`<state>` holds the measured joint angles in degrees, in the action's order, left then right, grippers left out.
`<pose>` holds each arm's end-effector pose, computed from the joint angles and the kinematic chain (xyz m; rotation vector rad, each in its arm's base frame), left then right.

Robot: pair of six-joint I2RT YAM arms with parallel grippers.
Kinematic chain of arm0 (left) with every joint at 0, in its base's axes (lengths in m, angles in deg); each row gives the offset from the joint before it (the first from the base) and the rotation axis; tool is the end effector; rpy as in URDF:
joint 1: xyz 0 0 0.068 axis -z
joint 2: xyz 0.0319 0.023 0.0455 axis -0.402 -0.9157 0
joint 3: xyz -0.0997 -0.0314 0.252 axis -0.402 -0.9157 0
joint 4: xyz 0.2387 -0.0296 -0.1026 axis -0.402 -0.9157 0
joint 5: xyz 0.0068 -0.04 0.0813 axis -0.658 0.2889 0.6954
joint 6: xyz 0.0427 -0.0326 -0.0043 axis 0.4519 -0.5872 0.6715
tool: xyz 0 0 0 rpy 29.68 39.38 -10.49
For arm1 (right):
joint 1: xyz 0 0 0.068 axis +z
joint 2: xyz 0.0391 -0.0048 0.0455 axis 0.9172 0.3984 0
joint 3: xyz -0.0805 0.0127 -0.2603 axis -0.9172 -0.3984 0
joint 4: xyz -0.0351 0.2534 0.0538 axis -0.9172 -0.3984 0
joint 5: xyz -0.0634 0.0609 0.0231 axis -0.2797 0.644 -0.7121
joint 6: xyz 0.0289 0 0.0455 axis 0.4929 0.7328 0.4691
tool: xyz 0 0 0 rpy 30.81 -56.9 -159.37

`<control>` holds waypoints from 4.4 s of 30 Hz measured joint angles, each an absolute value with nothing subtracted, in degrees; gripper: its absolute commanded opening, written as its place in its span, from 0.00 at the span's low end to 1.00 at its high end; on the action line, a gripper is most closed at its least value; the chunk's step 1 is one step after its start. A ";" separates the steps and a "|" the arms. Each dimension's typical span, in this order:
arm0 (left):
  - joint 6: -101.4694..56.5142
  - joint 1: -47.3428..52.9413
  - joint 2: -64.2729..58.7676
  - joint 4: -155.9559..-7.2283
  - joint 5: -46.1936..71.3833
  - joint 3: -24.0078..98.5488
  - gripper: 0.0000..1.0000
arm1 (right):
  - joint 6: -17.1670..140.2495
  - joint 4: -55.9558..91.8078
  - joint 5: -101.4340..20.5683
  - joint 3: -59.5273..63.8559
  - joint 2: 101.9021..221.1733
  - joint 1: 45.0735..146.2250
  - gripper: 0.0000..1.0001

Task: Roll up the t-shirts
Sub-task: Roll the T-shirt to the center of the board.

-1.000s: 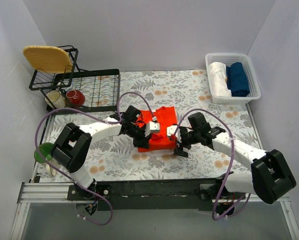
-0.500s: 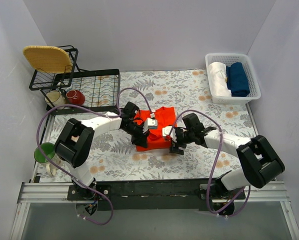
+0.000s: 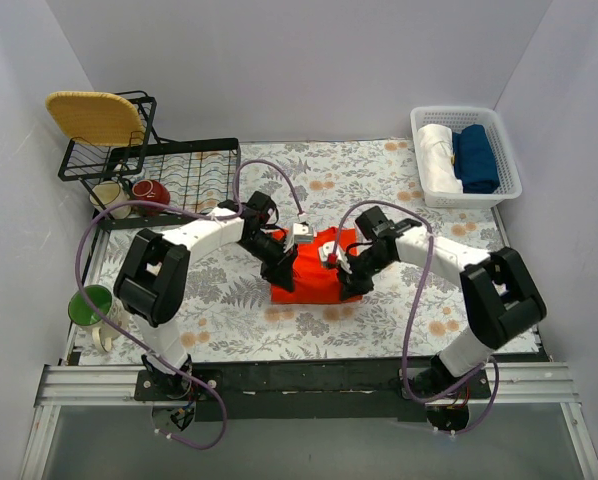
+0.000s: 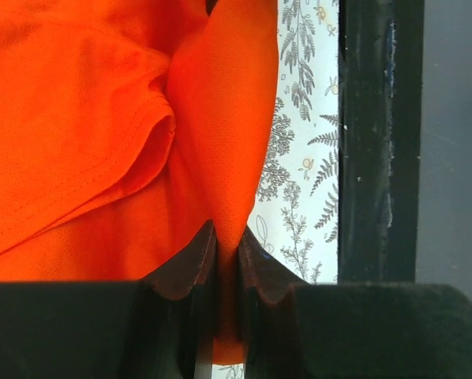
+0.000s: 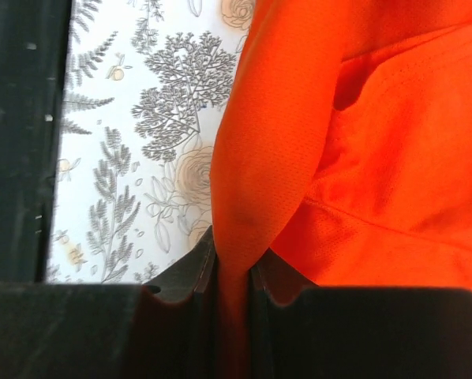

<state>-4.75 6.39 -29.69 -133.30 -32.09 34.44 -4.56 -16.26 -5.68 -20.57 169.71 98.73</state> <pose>0.2686 -0.1884 0.1937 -0.9373 -2.5805 1.3737 0.2256 0.1706 0.1857 -1.9240 1.6471 0.8548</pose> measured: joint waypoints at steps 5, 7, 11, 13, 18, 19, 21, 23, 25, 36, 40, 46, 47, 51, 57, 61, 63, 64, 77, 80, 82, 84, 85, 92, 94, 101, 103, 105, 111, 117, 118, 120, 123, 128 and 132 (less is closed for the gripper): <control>-4.81 5.84 -33.74 -135.64 -33.71 37.17 0.00 | -11.93 -30.62 -0.81 -8.50 183.57 94.16 0.07; -4.90 5.34 -35.94 -135.86 -33.93 38.81 0.00 | -14.77 -35.83 0.79 -3.39 190.08 92.56 0.07; -4.02 4.29 -40.23 -136.05 -33.71 41.72 0.00 | -18.09 -43.39 3.56 2.80 198.80 90.71 0.07; -3.06 3.72 -42.15 -136.21 -33.60 43.01 0.00 | -19.36 -46.99 4.72 5.47 201.91 90.16 0.07; -0.07 2.25 -44.71 -136.69 -33.56 43.97 0.12 | -20.25 -52.48 5.92 11.24 207.00 89.81 0.07; 0.57 2.12 -44.88 -136.88 -33.53 43.97 0.18 | -20.21 -53.29 5.95 12.18 207.83 89.85 0.07; 1.11 2.06 -44.90 -136.78 -33.16 43.82 0.31 | -19.05 -54.93 5.68 14.47 209.53 89.96 0.08; 1.16 1.99 -44.88 -135.88 -31.96 43.40 0.36 | -17.15 -56.59 5.16 17.42 211.74 90.05 0.08; 0.65 1.71 -44.88 -135.25 -30.74 42.86 0.38 | -15.45 -57.95 5.09 19.11 213.27 90.05 0.07; 1.53 1.66 -25.32 -129.89 -21.80 38.99 0.52 | -5.89 -62.75 1.88 26.19 218.21 91.82 0.02; 4.24 7.17 -14.24 -123.92 -20.09 34.27 0.56 | -3.27 -64.17 1.38 28.02 219.67 92.06 0.01; 9.61 15.41 -6.92 -114.57 -16.71 19.03 0.55 | -2.22 -64.50 1.53 28.07 220.07 92.06 0.01; 10.14 15.39 -7.92 -114.22 -15.85 18.22 0.55 | -2.20 -64.48 1.53 28.07 220.07 92.06 0.01; 11.67 15.15 -11.73 -111.77 -13.23 16.48 0.54 | -2.13 -64.50 1.53 28.07 220.09 92.06 0.01; 13.92 15.30 -13.93 -109.61 -10.37 12.80 0.50 | -1.78 -65.07 1.64 28.50 220.59 92.06 0.01; 16.28 15.59 -16.18 -106.96 -8.22 10.66 0.45 | -1.11 -65.62 1.81 29.01 221.18 92.06 0.01; 17.09 15.81 -16.34 -106.00 -7.50 10.57 0.35 | -0.84 -65.86 1.90 29.18 221.45 92.04 0.01; 17.55 15.81 -16.47 -105.67 -7.31 10.57 0.29 | -0.78 -65.92 1.95 29.18 221.47 92.04 0.02; 16.70 13.45 -19.55 -110.85 -12.03 15.75 0.00 | 1.10 -58.78 -0.98 25.90 214.12 91.14 0.59; 12.78 11.46 -19.75 -112.75 -15.61 16.28 0.00 | 3.13 -50.23 -3.93 21.47 203.41 89.33 0.99; 9.40 9.97 -19.75 -113.43 -17.75 16.37 0.00 | 4.53 -42.82 -6.34 17.01 193.56 88.02 0.99; 6.80 8.77 -19.75 -113.50 -19.33 16.89 0.00 | 5.63 -34.60 -8.00 10.89 183.02 86.84 0.99; 4.96 8.07 -19.75 -113.32 -20.31 17.44 0.00 | 6.30 -28.81 -8.79 5.71 176.75 86.51 0.98; -5.49 3.48 -19.81 -110.18 -27.37 20.76 0.00 | 4.29 -6.01 -15.04 -25.11 152.27 95.30 0.91; -7.89 2.39 -19.92 -109.65 -29.36 21.28 0.00 | 3.13 -4.81 -15.52 -26.88 155.24 96.56 0.91; -13.64 0.38 -19.94 -108.54 -34.50 21.42 0.00 | 0.77 3.45 -17.97 -29.42 155.26 100.06 0.90; -14.41 0.18 -20.01 -108.49 -35.41 21.42 0.00 | 0.49 6.38 -18.36 -29.81 155.37 101.33 0.90; -14.91 0.00 -20.40 -108.45 -36.16 21.42 0.00 | 0.34 8.63 -18.38 -30.27 156.09 102.36 0.90; -15.41 -0.35 -21.67 -108.82 -37.47 21.42 0.00 | -0.63 14.16 -18.73 -31.08 162.26 103.69 0.88; -13.09 -0.67 -21.67 -111.47 -37.84 21.44 0.00 | -2.75 21.94 -21.00 -34.51 167.50 103.78 0.62; -12.33 -0.72 -21.67 -112.21 -37.86 21.44 0.00 | -2.90 23.80 -21.29 -35.38 167.90 103.78 0.55; -10.71 -0.76 -21.67 -113.83 -37.84 21.44 0.01 | -4.41 26.31 -22.27 -35.76 168.42 103.84 0.41; -7.56 -0.89 -21.67 -116.49 -37.40 21.44 0.30 | -5.70 25.40 -22.86 -33.85 170.54 103.84 0.33; -4.77 -1.09 -17.89 -117.91 -33.45 18.68 0.55 | -7.77 18.90 -24.44 -28.15 171.83 104.06 0.24; -6.19 -0.19 -5.47 -112.01 -27.94 11.45 0.60 | -7.23 12.46 -26.66 -24.13 171.83 104.39 0.19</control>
<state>-6.19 -0.19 -5.47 -112.01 -27.94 11.45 -7.23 12.46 -26.66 -24.13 171.83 104.39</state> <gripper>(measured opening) 0.569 0.264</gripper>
